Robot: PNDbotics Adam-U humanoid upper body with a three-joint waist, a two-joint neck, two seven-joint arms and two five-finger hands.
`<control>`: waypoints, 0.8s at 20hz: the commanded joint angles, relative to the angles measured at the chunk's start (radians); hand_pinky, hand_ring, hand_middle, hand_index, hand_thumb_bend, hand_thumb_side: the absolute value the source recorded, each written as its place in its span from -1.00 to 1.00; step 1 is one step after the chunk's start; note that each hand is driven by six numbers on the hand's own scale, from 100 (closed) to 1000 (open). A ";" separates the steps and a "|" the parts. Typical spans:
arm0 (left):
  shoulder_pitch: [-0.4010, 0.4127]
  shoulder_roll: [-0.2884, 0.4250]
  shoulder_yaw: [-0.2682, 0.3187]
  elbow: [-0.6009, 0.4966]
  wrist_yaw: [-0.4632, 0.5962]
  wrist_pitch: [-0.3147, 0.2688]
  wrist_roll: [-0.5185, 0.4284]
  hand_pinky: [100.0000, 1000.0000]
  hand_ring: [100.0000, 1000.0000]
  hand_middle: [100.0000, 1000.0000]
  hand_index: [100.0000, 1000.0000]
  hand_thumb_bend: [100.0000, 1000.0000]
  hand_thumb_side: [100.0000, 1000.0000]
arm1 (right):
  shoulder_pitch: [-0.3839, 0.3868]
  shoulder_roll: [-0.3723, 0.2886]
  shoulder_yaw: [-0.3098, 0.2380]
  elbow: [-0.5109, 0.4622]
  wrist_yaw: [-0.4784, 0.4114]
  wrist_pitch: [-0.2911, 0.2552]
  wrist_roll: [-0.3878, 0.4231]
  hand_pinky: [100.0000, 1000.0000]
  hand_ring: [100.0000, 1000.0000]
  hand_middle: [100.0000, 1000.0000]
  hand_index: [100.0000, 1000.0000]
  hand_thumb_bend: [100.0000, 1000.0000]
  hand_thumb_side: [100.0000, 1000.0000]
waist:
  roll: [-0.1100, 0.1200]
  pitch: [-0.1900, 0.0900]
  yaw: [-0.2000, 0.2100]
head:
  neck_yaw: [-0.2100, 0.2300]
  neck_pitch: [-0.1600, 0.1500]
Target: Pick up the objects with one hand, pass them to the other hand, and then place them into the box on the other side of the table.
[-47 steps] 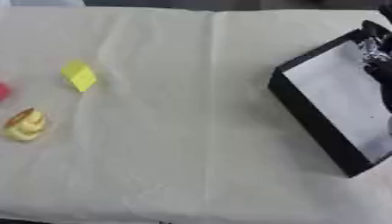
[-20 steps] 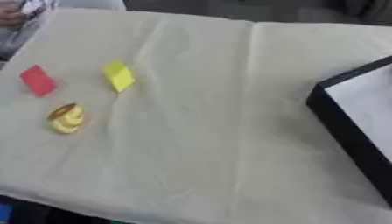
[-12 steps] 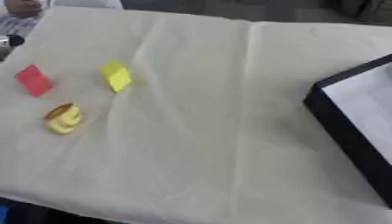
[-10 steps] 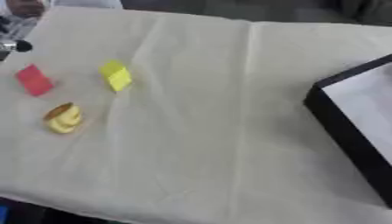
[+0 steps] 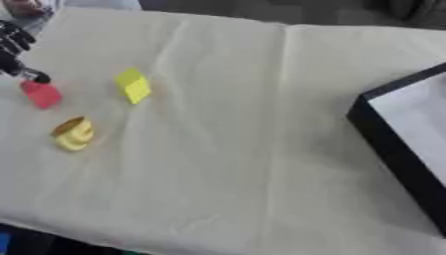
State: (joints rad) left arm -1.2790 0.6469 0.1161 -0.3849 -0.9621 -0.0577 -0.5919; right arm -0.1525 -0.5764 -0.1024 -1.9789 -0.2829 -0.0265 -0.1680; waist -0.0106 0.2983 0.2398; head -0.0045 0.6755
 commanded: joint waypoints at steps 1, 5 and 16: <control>-0.028 0.022 0.002 0.003 -0.019 0.011 -0.002 0.96 0.73 0.55 0.76 0.15 -0.92 | -0.004 -0.030 -0.001 -0.021 0.007 0.002 0.001 0.93 0.84 0.95 1.00 -1.00 -0.77 | 0.003 -0.021 0.000 | 0.005 -0.003; -0.024 0.020 0.007 0.024 -0.032 0.047 0.013 0.98 0.74 0.56 0.76 0.12 -0.84 | -0.005 -0.027 0.001 -0.021 0.009 0.005 0.001 0.93 0.84 0.95 1.00 -1.00 -0.77 | 0.002 -0.019 0.000 | -0.003 -0.005; 0.000 0.004 0.011 0.077 -0.065 0.177 0.112 0.98 0.74 0.56 0.70 -0.04 -0.93 | -0.005 -0.014 0.009 -0.021 0.016 0.013 0.007 0.93 0.84 0.95 1.00 -1.00 -0.74 | -0.003 -0.009 -0.006 | -0.001 -0.008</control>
State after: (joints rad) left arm -1.2637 0.6289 0.1199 -0.2994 -1.0228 0.1043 -0.4936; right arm -0.1499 -0.5755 -0.0902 -1.9789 -0.2727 -0.0161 -0.1607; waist -0.0161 0.3053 0.2339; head -0.0066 0.6750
